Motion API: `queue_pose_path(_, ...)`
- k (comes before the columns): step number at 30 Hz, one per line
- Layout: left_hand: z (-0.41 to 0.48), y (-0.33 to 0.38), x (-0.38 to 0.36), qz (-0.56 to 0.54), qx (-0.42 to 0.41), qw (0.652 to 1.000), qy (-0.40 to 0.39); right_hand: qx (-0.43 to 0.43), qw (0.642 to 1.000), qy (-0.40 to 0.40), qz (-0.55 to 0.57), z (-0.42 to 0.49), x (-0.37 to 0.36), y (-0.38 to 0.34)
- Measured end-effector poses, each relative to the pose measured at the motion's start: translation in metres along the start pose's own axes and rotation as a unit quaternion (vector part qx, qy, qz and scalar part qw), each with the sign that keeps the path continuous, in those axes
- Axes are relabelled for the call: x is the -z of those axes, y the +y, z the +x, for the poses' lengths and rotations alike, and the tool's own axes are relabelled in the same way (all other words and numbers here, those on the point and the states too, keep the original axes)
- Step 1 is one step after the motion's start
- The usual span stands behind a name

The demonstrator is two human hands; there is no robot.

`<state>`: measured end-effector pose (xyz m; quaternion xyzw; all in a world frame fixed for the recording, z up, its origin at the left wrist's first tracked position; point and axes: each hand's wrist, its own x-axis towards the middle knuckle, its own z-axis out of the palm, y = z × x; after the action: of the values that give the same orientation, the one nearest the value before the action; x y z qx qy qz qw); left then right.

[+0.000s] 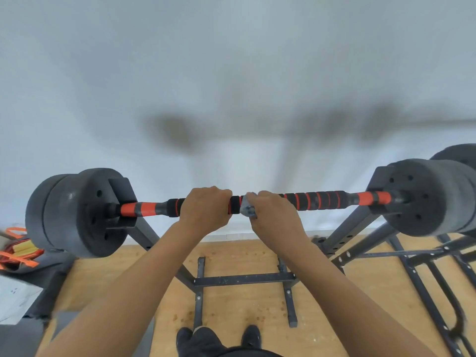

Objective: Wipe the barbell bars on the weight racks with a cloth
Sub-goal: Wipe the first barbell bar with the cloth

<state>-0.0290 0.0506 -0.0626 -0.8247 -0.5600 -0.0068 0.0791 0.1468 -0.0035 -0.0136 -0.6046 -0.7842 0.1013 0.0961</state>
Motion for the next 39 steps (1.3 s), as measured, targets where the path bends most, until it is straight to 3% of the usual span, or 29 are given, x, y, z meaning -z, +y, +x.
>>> queue_pose_path(3, 0.014, -0.007, 0.012, -0.079, -0.009, 0.99, -0.12, 0.026, 0.999, 0.022, 0.034, -0.022, -0.014, 0.008)
queue_pose_path(7, 0.032, -0.02, 0.022, -0.258, -0.003, 0.912, -0.318, 0.018, 0.998, -0.042, 0.037, -0.055, -0.036, 0.005)
queue_pose_path(10, 0.034, -0.022, 0.024, -0.289, -0.003, 0.897, -0.335, 0.014, 0.996, -0.022, 0.081, -0.071, -0.036, 0.005)
queue_pose_path(15, 0.042, -0.023, 0.033, -0.302, 0.005, 0.852, -0.427, 0.005, 0.992, 0.101, 0.071, -0.016, 0.002, 0.011)
queue_pose_path(20, 0.053, -0.026, 0.039, -0.321, 0.012, 0.792, -0.519, 0.005, 0.999, 0.048, 0.005, -0.01, -0.009, 0.001)
queue_pose_path(25, 0.055, -0.028, 0.04, -0.345, 0.011, 0.759, -0.552, 0.018, 1.0, 0.008, 0.003, -0.032, -0.024, 0.011)
queue_pose_path(27, 0.052, -0.028, 0.044, -0.348, 0.009, 0.773, -0.53, 0.033, 0.999, 0.002, 0.021, -0.048, -0.031, 0.009)
queue_pose_path(28, 0.05, -0.027, 0.044, -0.343, 0.008, 0.798, -0.496, 0.039, 0.999, -0.001, 0.035, -0.054, -0.033, 0.008)
queue_pose_path(31, 0.028, -0.018, 0.041, -0.225, -0.014, 0.933, -0.28, 0.037, 0.995, 0.048, 0.078, -0.054, -0.026, 0.006)
queue_pose_path(33, 0.009, -0.006, 0.031, -0.12, -0.012, 0.983, -0.138, 0.031, 0.992, 0.086, 0.088, -0.033, -0.009, 0.006)
queue_pose_path(36, -0.008, 0.007, 0.004, -0.04, -0.016, 0.999, -0.005, -0.008, 0.992, 0.105, 0.067, 0.012, 0.008, 0.004)
queue_pose_path(39, -0.007, 0.007, -0.008, -0.005, -0.014, 0.998, 0.063, -0.028, 0.997, 0.072, -0.004, 0.025, -0.003, -0.004)
